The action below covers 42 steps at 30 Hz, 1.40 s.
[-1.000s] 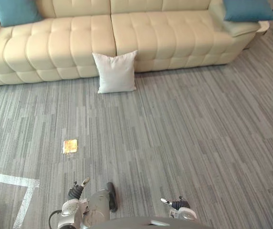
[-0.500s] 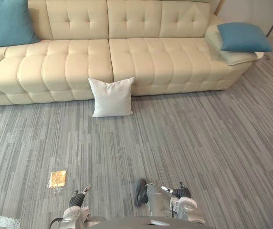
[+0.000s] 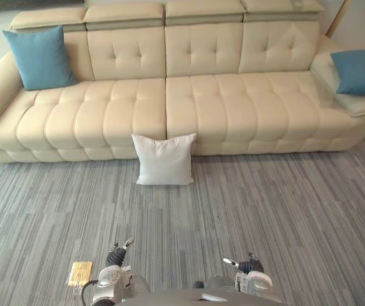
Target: Pick up cushions and gather them together orderly.
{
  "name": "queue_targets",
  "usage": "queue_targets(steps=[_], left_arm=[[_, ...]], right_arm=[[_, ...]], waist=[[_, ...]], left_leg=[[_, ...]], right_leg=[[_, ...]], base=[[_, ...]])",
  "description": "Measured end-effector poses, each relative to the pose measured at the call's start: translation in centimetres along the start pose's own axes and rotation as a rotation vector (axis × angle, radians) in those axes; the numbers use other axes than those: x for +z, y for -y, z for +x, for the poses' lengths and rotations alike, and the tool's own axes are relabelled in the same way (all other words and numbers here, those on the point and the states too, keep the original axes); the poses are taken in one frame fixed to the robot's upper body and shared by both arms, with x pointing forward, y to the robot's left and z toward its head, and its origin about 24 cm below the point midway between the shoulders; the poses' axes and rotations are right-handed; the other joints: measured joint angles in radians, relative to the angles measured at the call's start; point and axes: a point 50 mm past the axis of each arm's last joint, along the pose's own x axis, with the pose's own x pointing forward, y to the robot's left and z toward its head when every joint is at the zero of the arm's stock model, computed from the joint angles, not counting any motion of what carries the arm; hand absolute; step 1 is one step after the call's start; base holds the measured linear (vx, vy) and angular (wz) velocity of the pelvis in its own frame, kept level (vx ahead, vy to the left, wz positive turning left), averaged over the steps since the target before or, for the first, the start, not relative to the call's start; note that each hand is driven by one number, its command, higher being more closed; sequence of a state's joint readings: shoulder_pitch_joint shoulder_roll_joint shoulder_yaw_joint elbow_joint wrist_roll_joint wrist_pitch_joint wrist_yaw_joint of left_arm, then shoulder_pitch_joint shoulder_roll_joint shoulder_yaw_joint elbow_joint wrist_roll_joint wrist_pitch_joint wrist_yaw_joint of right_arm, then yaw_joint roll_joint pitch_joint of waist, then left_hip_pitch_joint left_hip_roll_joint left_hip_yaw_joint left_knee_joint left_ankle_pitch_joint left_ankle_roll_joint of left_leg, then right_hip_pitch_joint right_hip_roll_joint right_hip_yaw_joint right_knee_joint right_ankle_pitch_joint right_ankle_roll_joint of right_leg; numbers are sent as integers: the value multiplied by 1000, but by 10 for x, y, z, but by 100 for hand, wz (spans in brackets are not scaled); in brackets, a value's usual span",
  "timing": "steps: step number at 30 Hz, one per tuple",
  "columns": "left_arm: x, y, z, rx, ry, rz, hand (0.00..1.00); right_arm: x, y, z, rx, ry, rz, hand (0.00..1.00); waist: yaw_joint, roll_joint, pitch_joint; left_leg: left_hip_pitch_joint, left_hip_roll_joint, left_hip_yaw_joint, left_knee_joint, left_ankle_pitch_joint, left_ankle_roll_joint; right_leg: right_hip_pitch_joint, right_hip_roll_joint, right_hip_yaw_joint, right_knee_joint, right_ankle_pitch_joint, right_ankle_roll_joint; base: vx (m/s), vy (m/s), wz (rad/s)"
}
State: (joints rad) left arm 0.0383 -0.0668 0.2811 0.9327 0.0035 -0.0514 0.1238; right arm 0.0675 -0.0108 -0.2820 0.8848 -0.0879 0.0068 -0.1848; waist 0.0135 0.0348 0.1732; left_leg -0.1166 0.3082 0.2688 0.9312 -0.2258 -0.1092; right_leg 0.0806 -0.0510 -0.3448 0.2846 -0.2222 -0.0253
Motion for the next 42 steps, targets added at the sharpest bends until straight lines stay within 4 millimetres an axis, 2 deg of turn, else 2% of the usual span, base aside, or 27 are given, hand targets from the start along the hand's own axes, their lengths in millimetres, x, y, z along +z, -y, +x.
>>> queue_targets(steps=[1,3,4,6,7,8,10,13,14,15,18,20,21,23,24,26,27,29,30,31,32,35,37,38,40,41,42], left_arm=[[2,0,0,-1,8,0,0],[4,0,0,0,21,0,0],[6,-2,1,2,29,6,0],[3,-5,1,10,21,10,0],[4,-10,1,20,22,19,0],[5,-16,2,34,26,30,0],[5,-29,3,65,16,35,0],[1,-31,4,58,-4,71,0],[-1,-32,4,57,-11,84,0],[-4,-29,3,46,-23,97,0],[-8,-30,3,32,-40,145,0],[-9,-35,3,45,-48,153,0],[-11,-35,2,45,-53,153,0],[-14,-33,1,40,-61,149,0],[-16,-32,0,40,-68,141,0],[-14,-29,1,40,-63,122,0],[-15,-26,0,39,-68,103,0],[-15,-24,0,36,-69,97,0],[-16,-25,0,37,-74,96,0],[-20,-20,0,27,-93,92,0],[-20,-15,0,14,-90,95,0],[-19,-7,-1,-9,-89,111,0],[-17,-5,0,-17,-82,111,0],[-14,-2,0,-22,-67,105,0],[-10,-2,0,-23,-48,99,0],[-7,-1,1,-26,-36,90,0],[-7,-3,0,-21,-31,72,0]], right_arm=[[0,1,0,-3,-3,5,0],[-3,1,0,-8,-13,13,0],[-4,1,-1,-7,-17,12,0],[-8,0,-1,0,-30,-6,0],[-10,-4,-2,12,-38,-10,0],[-11,-12,-3,37,-40,-34,0],[-8,-25,-5,67,-34,-38,0],[-11,-28,-4,78,-52,-51,0],[-12,-26,-4,77,-57,-54,0],[-12,-23,-3,70,-57,-58,0],[-12,-12,0,46,-63,-68,0],[-10,-15,0,54,-55,-68,0],[-8,-17,0,60,-46,-70,0],[-4,-18,0,63,-24,-71,0],[0,-18,0,62,-6,-64,0],[4,-17,1,57,8,-53,0],[9,-16,1,51,25,-44,0],[10,-17,1,53,31,-40,0],[10,-18,1,54,29,-39,0],[13,-16,2,50,40,-41,0],[16,-14,3,45,50,-42,0],[22,-12,3,38,73,-43,0],[18,-11,3,37,60,-43,0],[15,-10,2,35,50,-44,0],[12,-9,1,34,44,-47,0],[10,-8,1,30,40,-48,0],[9,-6,1,25,37,-50,0]], waist=[[14,0,0],[20,-4,2],[24,-8,5],[35,-21,0],[32,-23,-8],[29,-60,-20],[47,-89,-18],[43,-102,-34],[42,-99,-37],[35,-82,-44],[15,-75,-32],[8,-92,-24],[8,-95,-23],[1,-92,-23],[-11,-86,-22],[-13,-73,-15],[-15,-59,-6],[-17,-57,-3],[-17,-59,-2],[-15,-46,0],[-13,-35,3],[-19,-19,14],[-28,-13,10],[-32,-12,10],[-31,-13,7],[-24,-10,3],[-20,-8,0]], left_leg=[[-35,-6,48,-90,-29,16],[-77,-40,65,-290,-30,26],[-92,-69,56,-461,10,28],[-71,-119,47,-591,193,58],[-68,-135,58,-597,185,53],[-76,-148,67,-579,162,74],[-96,-152,81,-521,126,85],[-56,-201,85,-539,112,105],[-41,-222,83,-554,97,114],[-17,-236,73,-590,72,115],[70,-281,64,-656,45,135],[144,-295,58,-664,17,146],[199,-296,57,-682,2,151],[250,-293,45,-716,-4,147],[267,-279,33,-731,-7,135],[293,-249,32,-742,-21,110],[317,-221,32,-743,-37,84],[352,-197,33,-751,-61,44],[381,-190,30,-759,-76,18],[398,-174,27,-766,-79,14],[402,-170,23,-779,-54,27],[442,-159,-11,-798,-9,17],[453,-133,-49,-764,11,8],[415,-103,-60,-647,14,-9],[355,-83,-76,-514,27,-31],[290,-63,-86,-381,59,-63],[231,-35,-79,-250,92,-76]], right_leg=[[34,-13,13,-31,9,15],[78,-43,23,-66,12,35],[102,-71,35,-80,-4,75],[140,-105,75,-95,-27,123],[141,-119,89,-108,-23,118],[144,-123,118,-147,14,95],[165,-131,145,-201,94,113],[178,-171,156,-191,162,131],[162,-189,171,-149,163,132],[120,-198,188,-52,162,133],[-68,-263,254,397,185,137],[-148,-268,251,614,123,114],[-193,-244,231,690,49,96],[-245,-209,174,670,-16,77],[-288,-175,124,578,-49,68],[-326,-132,81,439,-53,63],[-343,-97,67,341,-41,58],[-356,-75,62,172,39,57],[-340,-66,62,117,180,26],[-328,-48,48,135,170,5],[-341,-47,44,172,128,-8],[-344,-53,27,283,6,-21],[-289,-49,-7,283,-40,-17],[-237,-42,-33,253,-55,-15],[-205,-37,-46,224,-56,-12],[-181,-30,-51,198,-55,-12],[-157,-21,-49,169,-54,-13]], base=[[279,166,-32],[373,291,-23],[315,306,-19],[292,284,-26],[369,285,-8],[361,271,-1],[400,282,-4],[265,167,2],[250,178,-3],[228,195,-2],[152,130,12],[204,49,14],[242,9,8],[192,-31,20],[228,-93,24],[261,-141,8],[313,-196,-5],[375,-225,-2],[480,-251,2],[473,-235,4],[420,-224,9],[382,-231,14],[355,-207,48],[294,-176,58],[137,-67,34],[162,-26,6],[211,28,-13]])
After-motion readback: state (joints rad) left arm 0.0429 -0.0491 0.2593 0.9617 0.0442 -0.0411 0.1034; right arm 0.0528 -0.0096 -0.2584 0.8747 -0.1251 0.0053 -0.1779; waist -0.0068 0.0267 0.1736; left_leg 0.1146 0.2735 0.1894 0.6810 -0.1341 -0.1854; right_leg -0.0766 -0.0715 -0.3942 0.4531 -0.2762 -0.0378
